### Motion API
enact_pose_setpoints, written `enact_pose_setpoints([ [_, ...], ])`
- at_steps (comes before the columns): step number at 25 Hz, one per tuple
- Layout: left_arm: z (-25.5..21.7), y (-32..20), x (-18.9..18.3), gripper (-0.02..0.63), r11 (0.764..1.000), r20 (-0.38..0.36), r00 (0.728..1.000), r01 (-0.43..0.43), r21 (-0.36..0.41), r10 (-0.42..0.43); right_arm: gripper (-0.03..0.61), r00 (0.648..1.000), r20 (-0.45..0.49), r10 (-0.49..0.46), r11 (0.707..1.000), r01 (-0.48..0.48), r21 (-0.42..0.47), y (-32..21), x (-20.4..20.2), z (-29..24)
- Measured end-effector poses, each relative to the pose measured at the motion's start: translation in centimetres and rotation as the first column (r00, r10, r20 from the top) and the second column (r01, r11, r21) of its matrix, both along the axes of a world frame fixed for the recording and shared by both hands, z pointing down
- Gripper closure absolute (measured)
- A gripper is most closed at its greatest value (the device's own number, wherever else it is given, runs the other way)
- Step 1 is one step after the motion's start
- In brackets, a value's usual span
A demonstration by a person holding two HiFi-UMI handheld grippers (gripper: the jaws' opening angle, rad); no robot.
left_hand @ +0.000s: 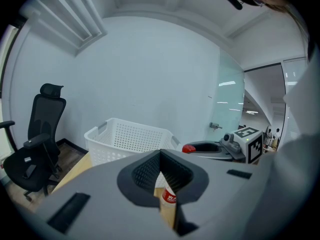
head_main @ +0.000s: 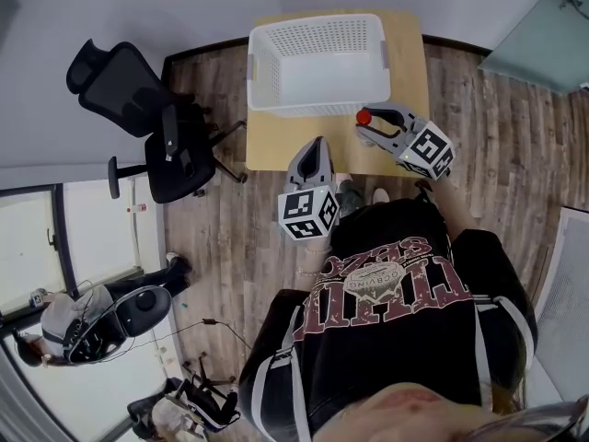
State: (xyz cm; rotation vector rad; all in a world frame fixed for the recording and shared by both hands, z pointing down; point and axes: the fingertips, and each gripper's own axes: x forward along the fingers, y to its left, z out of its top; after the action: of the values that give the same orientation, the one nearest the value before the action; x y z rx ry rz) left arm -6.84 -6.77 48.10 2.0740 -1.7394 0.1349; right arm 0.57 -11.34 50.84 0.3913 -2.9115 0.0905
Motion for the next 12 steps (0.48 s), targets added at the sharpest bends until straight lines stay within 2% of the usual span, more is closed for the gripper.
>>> enact_pose_setpoints([
  [12, 0.4, -0.3, -0.6, 0.566, 1.0, -0.006, 1.0, -0.004, -0.006, 0.004, 0.426, 1.0, -0.012, 0.001, 1.0, -0.001, -0.012, -0.1, -0.2, 2.1],
])
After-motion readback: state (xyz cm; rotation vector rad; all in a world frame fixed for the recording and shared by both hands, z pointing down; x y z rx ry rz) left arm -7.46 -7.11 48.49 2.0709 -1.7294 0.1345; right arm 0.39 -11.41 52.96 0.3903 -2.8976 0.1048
